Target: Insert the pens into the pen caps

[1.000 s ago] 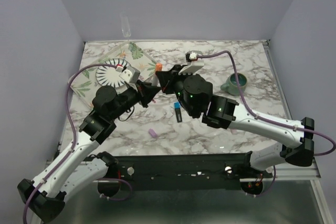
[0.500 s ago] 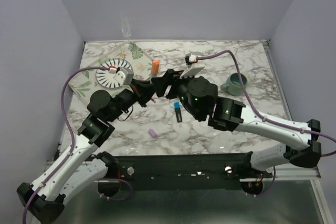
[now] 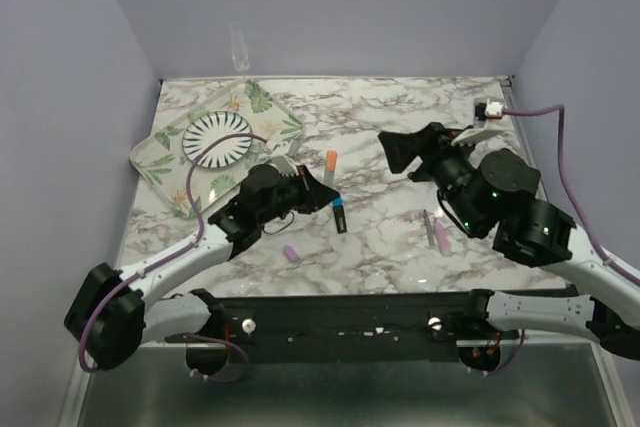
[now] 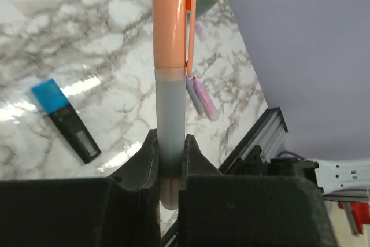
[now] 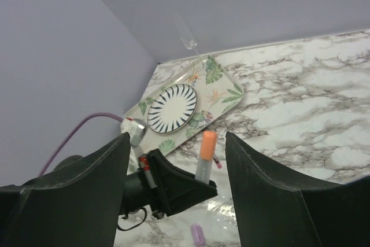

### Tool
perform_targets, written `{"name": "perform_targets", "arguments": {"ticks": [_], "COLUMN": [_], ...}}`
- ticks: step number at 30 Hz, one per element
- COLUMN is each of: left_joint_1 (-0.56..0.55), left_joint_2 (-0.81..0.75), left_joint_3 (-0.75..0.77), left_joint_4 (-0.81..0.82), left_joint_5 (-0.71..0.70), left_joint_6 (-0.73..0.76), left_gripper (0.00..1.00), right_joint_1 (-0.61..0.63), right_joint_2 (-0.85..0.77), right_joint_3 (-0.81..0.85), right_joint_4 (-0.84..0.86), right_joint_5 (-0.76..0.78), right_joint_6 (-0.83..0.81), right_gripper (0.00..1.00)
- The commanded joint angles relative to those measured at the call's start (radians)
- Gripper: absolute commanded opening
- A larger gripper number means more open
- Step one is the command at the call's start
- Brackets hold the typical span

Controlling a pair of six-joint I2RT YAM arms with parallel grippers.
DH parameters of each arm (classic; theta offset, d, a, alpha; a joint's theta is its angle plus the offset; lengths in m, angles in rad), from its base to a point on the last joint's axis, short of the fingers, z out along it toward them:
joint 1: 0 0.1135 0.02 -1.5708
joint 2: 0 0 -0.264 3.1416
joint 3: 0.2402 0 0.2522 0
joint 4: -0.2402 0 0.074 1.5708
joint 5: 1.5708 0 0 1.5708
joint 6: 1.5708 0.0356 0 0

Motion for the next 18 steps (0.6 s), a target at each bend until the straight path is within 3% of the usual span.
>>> {"name": "perform_targets", "arguments": {"ticks": [1,6,8,12,18], "left_joint_1": [-0.148,-0.18,-0.184,-0.196,-0.207], "left_joint_2": [0.18,0.405,0.508,0.661,0.8], "left_joint_3": [0.055,0.076,0.085,0.145,0.164], "left_joint_4": [0.129,0.329,0.43,0.455,0.547], "left_joint_5": [-0.111,-0.075,-0.06,-0.017,0.026], "left_joint_6": [-0.169,-0.352,-0.436,-0.487,-0.57], "left_gripper": [0.0,0.05,0.11,0.16,0.33], "right_joint_1": [-0.006,-0.009,-0.007,-0.009,-0.007], "right_joint_2": [-0.114,-0.195,-0.226,-0.281,-0.332], "right_joint_3": [-0.133,-0.196,-0.207,-0.23,-0.25], "right_joint_4": [-0.083,-0.113,-0.135,-0.143,-0.14], "right_joint_5": [0.065,0.078,0.085,0.098,0.114], "right_joint_6": [0.061,0.105,0.121,0.118,0.118], "right_gripper": [0.73,0.73,0.73,0.73,0.73]}}
